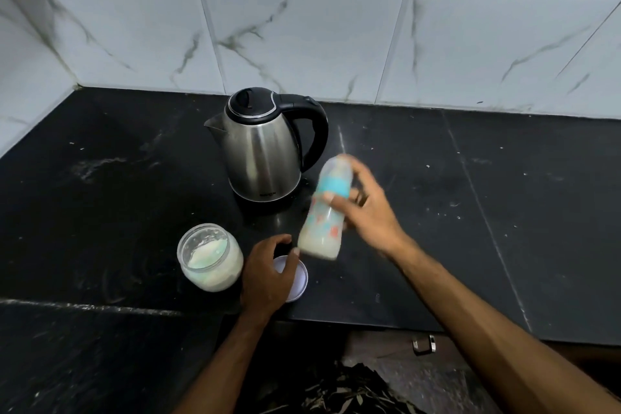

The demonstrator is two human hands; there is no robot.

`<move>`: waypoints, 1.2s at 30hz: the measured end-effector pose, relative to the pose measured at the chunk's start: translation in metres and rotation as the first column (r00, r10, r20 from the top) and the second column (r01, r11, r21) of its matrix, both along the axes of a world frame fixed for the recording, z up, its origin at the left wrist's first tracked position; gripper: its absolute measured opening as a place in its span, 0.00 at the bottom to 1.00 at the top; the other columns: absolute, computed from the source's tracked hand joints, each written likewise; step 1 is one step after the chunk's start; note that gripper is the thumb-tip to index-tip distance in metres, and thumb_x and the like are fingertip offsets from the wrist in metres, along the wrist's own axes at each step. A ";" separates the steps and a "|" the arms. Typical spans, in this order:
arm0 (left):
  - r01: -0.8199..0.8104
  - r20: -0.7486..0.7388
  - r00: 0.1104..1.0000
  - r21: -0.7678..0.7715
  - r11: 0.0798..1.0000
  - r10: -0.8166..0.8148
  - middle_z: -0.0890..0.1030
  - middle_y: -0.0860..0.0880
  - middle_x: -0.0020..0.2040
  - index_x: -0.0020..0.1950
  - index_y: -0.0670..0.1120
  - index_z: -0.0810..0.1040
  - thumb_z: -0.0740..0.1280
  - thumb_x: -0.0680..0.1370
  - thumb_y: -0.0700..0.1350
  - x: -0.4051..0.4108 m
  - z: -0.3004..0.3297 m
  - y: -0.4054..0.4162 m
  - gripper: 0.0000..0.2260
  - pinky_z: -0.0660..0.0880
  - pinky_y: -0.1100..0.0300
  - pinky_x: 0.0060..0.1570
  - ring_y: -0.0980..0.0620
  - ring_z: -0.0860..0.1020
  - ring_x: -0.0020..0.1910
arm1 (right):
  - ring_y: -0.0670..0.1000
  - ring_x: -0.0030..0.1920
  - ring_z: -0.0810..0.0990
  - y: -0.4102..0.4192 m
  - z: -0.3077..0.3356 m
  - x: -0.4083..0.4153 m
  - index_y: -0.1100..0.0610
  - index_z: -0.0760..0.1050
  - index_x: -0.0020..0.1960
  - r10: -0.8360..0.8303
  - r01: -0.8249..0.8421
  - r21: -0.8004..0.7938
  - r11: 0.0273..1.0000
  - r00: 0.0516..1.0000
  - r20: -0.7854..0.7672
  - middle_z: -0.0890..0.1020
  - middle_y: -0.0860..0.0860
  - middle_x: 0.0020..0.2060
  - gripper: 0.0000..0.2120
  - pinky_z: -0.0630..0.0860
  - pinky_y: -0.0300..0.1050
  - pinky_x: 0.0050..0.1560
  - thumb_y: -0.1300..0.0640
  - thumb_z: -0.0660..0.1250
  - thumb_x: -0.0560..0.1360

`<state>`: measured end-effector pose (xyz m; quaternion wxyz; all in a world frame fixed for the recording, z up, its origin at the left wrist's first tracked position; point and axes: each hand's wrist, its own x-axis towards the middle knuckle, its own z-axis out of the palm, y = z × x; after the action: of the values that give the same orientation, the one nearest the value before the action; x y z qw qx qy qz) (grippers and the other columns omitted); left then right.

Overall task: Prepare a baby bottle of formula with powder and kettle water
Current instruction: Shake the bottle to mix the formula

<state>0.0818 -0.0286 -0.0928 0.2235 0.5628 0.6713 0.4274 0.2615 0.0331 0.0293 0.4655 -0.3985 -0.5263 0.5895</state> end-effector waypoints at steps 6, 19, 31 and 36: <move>0.007 0.009 1.000 0.011 1.000 -0.007 0.82 0.53 0.52 0.55 0.47 0.82 0.69 0.74 0.49 0.002 0.001 0.000 0.12 0.71 0.60 0.57 0.53 0.78 0.54 | 0.50 0.45 0.86 0.008 0.007 0.003 0.47 0.64 0.70 -0.174 0.172 -0.030 0.985 0.977 -0.125 0.86 0.47 0.46 0.27 0.82 0.48 0.33 0.53 0.72 0.74; 0.005 0.003 1.000 -0.011 1.000 -0.005 0.80 0.56 0.51 0.54 0.47 0.81 0.72 0.73 0.47 0.001 0.001 0.000 0.11 0.71 0.60 0.56 0.52 0.78 0.54 | 0.50 0.45 0.86 -0.008 -0.003 -0.004 0.46 0.65 0.70 -0.073 0.068 -0.078 0.995 0.996 -0.058 0.84 0.54 0.50 0.27 0.81 0.45 0.32 0.59 0.72 0.76; -0.006 -0.005 1.000 0.015 1.000 0.006 0.81 0.56 0.51 0.54 0.47 0.82 0.73 0.73 0.45 0.002 0.001 0.000 0.10 0.71 0.60 0.57 0.53 0.78 0.54 | 0.51 0.47 0.87 -0.008 -0.009 -0.003 0.47 0.64 0.72 -0.117 0.113 -0.084 0.990 0.992 -0.050 0.85 0.54 0.53 0.29 0.82 0.45 0.34 0.58 0.72 0.76; 0.000 -0.016 1.000 0.031 1.000 0.001 0.82 0.54 0.52 0.55 0.47 0.82 0.74 0.74 0.43 0.001 0.000 0.000 0.10 0.71 0.61 0.57 0.54 0.77 0.55 | 0.52 0.46 0.86 -0.002 -0.006 0.005 0.46 0.65 0.71 -0.138 0.137 -0.021 0.990 0.990 -0.034 0.86 0.50 0.48 0.31 0.83 0.50 0.36 0.55 0.76 0.73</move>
<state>0.0830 -0.0288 -0.0925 0.2093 0.5693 0.6666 0.4332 0.2662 0.0315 0.0232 0.5105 -0.4277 -0.4839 0.5677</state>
